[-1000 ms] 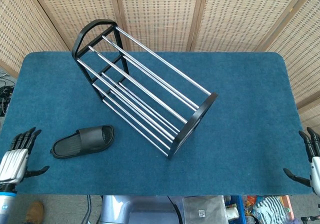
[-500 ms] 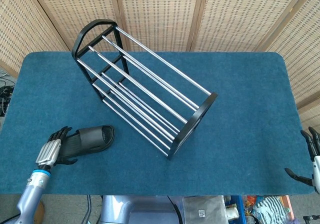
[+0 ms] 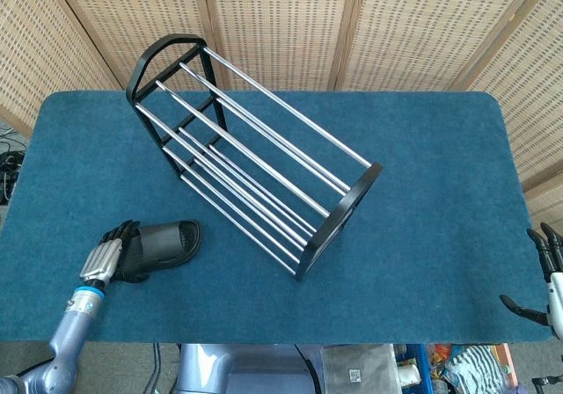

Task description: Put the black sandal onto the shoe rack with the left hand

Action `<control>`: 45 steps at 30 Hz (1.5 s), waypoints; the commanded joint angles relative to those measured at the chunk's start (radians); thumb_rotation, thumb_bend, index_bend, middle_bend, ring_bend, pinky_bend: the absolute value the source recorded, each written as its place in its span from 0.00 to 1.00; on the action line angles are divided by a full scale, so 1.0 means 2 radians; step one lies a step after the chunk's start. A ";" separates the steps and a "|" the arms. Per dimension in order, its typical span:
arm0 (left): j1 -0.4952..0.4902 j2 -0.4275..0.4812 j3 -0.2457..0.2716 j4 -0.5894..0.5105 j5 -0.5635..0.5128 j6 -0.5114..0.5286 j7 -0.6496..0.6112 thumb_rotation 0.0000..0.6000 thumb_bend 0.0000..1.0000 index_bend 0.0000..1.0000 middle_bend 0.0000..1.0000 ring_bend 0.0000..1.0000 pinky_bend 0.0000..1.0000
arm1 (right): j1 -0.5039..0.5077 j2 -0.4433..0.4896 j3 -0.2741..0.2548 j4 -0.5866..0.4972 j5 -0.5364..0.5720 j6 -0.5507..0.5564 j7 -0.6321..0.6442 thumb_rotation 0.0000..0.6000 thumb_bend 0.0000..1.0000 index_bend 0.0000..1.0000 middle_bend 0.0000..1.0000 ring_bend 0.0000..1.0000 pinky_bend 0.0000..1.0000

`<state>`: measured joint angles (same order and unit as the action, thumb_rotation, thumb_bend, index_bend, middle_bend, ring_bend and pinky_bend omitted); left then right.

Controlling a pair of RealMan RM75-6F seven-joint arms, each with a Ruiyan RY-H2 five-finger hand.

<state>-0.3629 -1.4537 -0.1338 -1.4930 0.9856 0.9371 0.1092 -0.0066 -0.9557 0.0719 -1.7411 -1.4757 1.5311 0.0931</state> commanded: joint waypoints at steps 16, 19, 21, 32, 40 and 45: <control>0.005 -0.027 0.000 0.024 0.025 0.041 -0.017 1.00 0.54 0.36 0.42 0.30 0.44 | 0.000 0.002 -0.001 0.000 -0.001 -0.001 0.004 1.00 0.00 0.00 0.00 0.00 0.00; 0.007 -0.023 -0.001 0.022 0.027 0.044 -0.023 1.00 0.54 0.36 0.42 0.30 0.44 | 0.000 0.002 -0.001 -0.001 -0.001 -0.002 0.004 1.00 0.00 0.00 0.00 0.00 0.00; 0.010 -0.016 -0.002 0.017 0.033 0.049 -0.032 1.00 0.55 0.36 0.42 0.30 0.44 | 0.001 0.002 -0.002 -0.001 -0.001 -0.003 0.003 1.00 0.00 0.00 0.00 0.00 0.00; 0.040 0.044 0.000 -0.040 0.074 0.090 -0.085 1.00 0.55 0.36 0.42 0.30 0.44 | 0.001 0.002 -0.003 -0.004 -0.003 -0.004 0.000 1.00 0.00 0.00 0.00 0.00 0.00; 0.065 0.113 0.013 -0.119 0.132 0.129 -0.117 1.00 0.54 0.36 0.42 0.30 0.44 | -0.001 0.004 -0.003 -0.005 -0.004 -0.002 0.004 1.00 0.00 0.00 0.00 0.00 0.00; 0.069 0.160 0.009 -0.173 0.150 0.146 -0.109 1.00 0.55 0.36 0.42 0.30 0.44 | 0.000 0.005 -0.004 -0.005 -0.004 -0.003 0.007 1.00 0.00 0.00 0.00 0.00 0.00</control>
<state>-0.2310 -1.1694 -0.1123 -1.7963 1.2671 1.2111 -0.1154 -0.0068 -0.9449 0.0648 -1.7509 -1.4837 1.5254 0.1078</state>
